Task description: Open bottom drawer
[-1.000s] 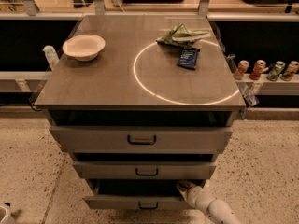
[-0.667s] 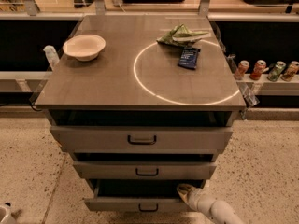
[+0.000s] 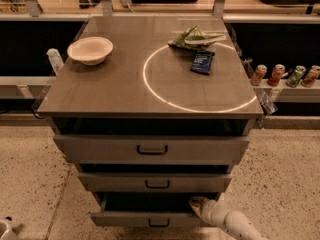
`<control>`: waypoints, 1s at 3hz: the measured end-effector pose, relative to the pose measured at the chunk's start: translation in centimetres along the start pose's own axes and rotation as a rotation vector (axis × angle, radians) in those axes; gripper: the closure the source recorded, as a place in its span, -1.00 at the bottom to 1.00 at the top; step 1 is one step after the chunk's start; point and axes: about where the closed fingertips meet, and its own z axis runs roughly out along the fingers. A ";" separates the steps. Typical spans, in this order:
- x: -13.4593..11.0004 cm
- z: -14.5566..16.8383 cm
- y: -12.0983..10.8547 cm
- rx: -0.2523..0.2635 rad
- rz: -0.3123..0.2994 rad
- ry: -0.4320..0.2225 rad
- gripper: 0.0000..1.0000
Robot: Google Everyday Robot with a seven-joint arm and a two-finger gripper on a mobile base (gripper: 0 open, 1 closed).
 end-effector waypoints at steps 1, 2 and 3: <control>0.9 -0.4 -0.6 -0.031 0.005 0.068 1.00; 1.9 -1.2 -0.9 -0.058 0.016 0.125 1.00; 2.6 -1.0 -0.3 -0.111 0.023 0.139 1.00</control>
Offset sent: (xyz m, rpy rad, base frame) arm -0.0164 -0.0388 -0.0103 -0.0806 0.1927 0.0465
